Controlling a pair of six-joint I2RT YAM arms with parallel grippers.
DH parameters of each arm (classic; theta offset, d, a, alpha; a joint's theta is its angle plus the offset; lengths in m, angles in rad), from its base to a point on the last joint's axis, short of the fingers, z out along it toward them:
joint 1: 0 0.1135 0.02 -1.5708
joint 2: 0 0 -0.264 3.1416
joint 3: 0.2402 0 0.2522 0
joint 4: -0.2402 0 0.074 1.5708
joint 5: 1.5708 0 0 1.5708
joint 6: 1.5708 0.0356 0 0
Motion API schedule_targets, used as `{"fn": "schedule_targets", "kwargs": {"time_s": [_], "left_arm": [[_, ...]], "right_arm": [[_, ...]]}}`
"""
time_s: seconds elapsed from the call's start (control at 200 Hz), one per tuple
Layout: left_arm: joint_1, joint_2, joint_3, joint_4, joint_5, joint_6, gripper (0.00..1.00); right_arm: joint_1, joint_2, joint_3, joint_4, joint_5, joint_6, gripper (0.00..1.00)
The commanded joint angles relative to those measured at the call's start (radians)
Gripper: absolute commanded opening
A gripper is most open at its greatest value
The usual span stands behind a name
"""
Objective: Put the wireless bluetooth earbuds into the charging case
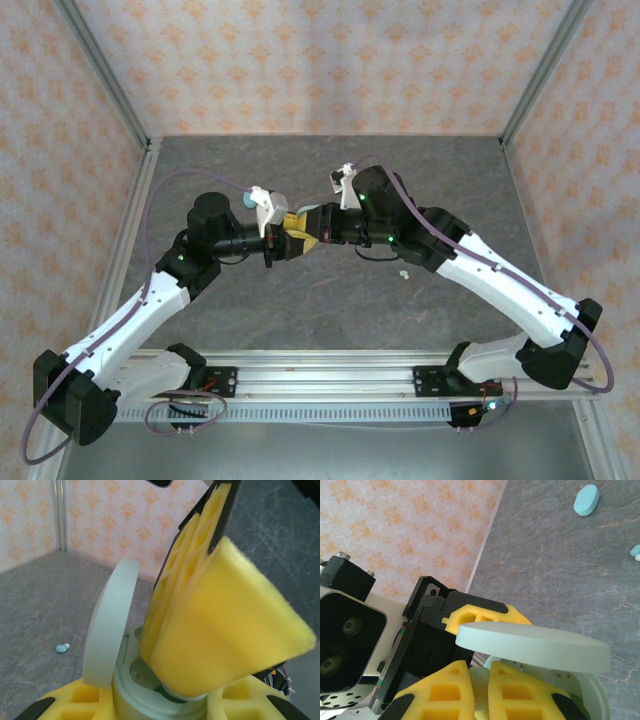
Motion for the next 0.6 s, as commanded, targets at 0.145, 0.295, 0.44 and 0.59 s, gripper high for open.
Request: {"fn": "schedule_targets", "kwargs": {"time_s": [0.145,0.295,0.44,0.59], "left_arm": [[-0.009,-0.01,0.031,0.032,-0.011,0.022,0.08],[-0.01,-0.012,0.031,0.029,-0.011,0.022,0.08],[-0.011,-0.016,0.03,0.026,-0.011,0.024,0.08],[-0.012,-0.024,0.025,0.024,-0.014,0.026,0.08]], "right_arm": [[0.008,0.006,0.024,-0.072,0.044,-0.034,0.14],[0.008,0.006,0.038,-0.086,0.053,-0.041,0.18],[0.008,0.012,0.06,-0.098,0.063,-0.053,0.22],[0.008,0.02,0.062,-0.106,0.063,-0.052,0.24]]}}
